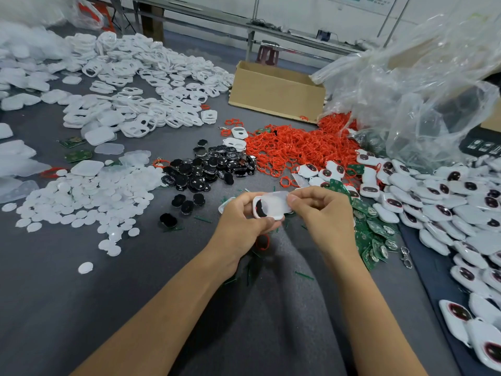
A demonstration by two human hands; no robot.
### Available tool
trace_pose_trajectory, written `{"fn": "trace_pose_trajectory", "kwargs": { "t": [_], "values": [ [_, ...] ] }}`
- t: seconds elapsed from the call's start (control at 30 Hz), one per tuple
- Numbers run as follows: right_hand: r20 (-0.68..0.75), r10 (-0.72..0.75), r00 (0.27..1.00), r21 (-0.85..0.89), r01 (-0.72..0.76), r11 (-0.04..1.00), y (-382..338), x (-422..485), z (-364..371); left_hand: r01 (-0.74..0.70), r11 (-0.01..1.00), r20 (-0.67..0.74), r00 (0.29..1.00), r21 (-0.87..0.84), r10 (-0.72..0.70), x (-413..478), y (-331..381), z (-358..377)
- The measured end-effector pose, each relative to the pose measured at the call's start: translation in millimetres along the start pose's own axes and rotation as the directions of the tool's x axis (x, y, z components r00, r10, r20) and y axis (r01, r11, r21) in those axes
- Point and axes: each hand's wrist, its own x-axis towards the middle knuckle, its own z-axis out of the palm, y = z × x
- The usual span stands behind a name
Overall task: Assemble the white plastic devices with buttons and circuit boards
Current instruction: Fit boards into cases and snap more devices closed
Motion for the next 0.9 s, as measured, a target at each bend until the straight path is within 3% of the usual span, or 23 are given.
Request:
{"fn": "trace_pose_trajectory", "kwargs": {
  "t": [0.53,0.73,0.9],
  "values": [
    [-0.086,-0.120,0.989,-0.212,0.100,0.972,1.9,-8.2,15.7,-0.053,0.996,0.015,0.999,0.070,0.052,-0.1,-2.0,-1.7],
    [-0.081,-0.156,0.984,-0.294,0.126,0.947,2.4,-8.7,18.0,0.023,0.996,-0.003,1.000,-0.082,-0.023,1.9,-0.8,1.5],
    [-0.045,-0.130,0.991,-0.340,0.107,0.934,4.5,-8.4,18.7,0.032,0.996,-0.010,0.999,-0.082,-0.033,2.9,0.0,1.6]
  ]
}}
